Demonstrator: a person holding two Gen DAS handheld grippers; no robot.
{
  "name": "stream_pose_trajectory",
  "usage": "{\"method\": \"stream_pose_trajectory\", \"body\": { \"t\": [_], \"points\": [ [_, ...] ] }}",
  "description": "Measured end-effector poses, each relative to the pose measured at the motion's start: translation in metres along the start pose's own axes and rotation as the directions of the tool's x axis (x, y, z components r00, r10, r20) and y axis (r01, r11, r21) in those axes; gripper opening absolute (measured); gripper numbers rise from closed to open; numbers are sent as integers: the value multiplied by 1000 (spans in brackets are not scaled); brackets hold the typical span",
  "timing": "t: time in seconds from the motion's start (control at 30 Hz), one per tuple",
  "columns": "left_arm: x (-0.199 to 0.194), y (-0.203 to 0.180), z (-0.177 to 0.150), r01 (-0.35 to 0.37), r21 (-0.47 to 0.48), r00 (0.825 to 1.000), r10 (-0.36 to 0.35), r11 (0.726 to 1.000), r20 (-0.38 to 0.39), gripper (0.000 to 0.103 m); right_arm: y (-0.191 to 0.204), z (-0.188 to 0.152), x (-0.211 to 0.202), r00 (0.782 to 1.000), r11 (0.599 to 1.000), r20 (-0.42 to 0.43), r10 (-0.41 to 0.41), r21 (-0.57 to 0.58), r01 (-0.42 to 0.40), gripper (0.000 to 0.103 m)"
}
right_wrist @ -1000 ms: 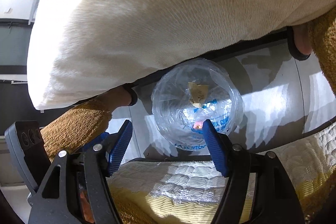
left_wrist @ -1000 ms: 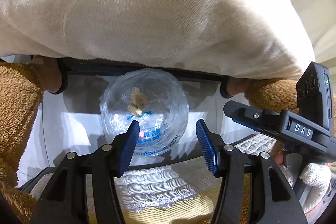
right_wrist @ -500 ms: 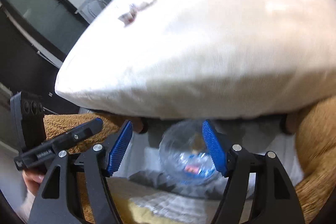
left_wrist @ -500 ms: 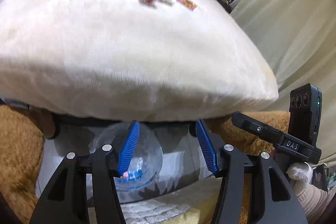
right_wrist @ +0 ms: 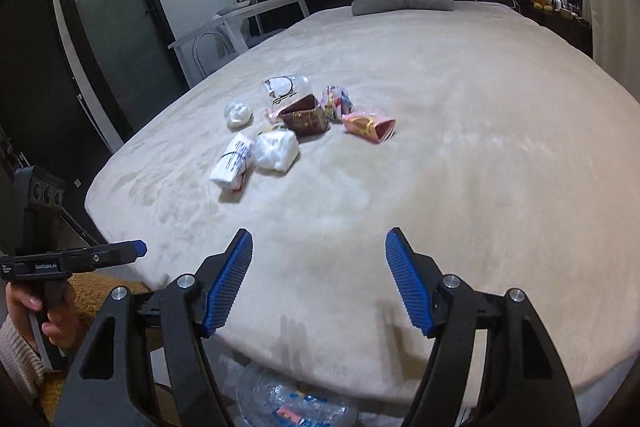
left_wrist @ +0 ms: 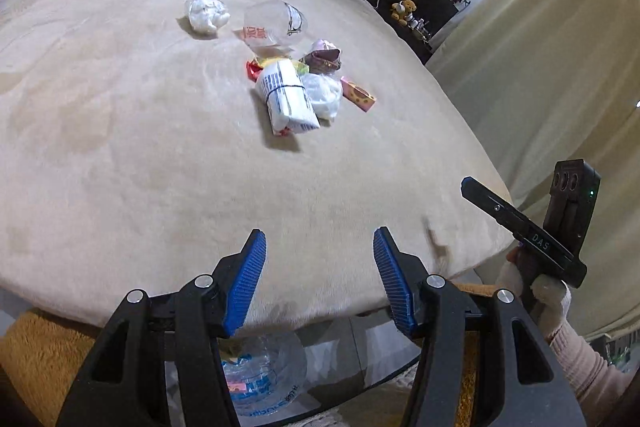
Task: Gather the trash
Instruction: 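Grasp the white wrapped packet with the left tool while the right tool grasps the pink carton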
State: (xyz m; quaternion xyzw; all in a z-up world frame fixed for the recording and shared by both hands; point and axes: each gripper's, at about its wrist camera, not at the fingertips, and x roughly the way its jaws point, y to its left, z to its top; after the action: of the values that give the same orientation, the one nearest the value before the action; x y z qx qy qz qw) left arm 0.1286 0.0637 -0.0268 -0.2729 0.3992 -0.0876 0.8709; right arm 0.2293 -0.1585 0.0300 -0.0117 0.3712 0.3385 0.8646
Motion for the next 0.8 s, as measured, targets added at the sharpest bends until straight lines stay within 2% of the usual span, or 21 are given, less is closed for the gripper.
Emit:
{"method": "stream_pose_trajectory", "body": {
  "t": [0.2,0.3,0.43,0.53,0.73,0.8],
  "points": [
    [20,8,48,-7,29,1000,7,1000,-20,55,-15,47,54,999,994,-3,-43,-98,42,69],
    [40,16,71,-21,28,998,23,999,-61,55,-24,65,84,997,988,-23,-68,-143,64,69],
    [62,26,86,8,2,993,-8,1000,-115,55,-29,81,123,995,971,-55,-88,-230,73,69],
    [75,31,94,-9,13,991,11,1000,-137,55,-35,92,148,993,961,-68,-96,-266,75,69],
    [95,46,111,15,-20,986,-18,1000,-164,55,-46,104,194,979,964,-199,-35,-264,-19,69],
    [100,47,113,34,-19,983,-36,999,-178,55,-47,108,200,978,963,-207,-33,-268,-24,69]
  ]
}}
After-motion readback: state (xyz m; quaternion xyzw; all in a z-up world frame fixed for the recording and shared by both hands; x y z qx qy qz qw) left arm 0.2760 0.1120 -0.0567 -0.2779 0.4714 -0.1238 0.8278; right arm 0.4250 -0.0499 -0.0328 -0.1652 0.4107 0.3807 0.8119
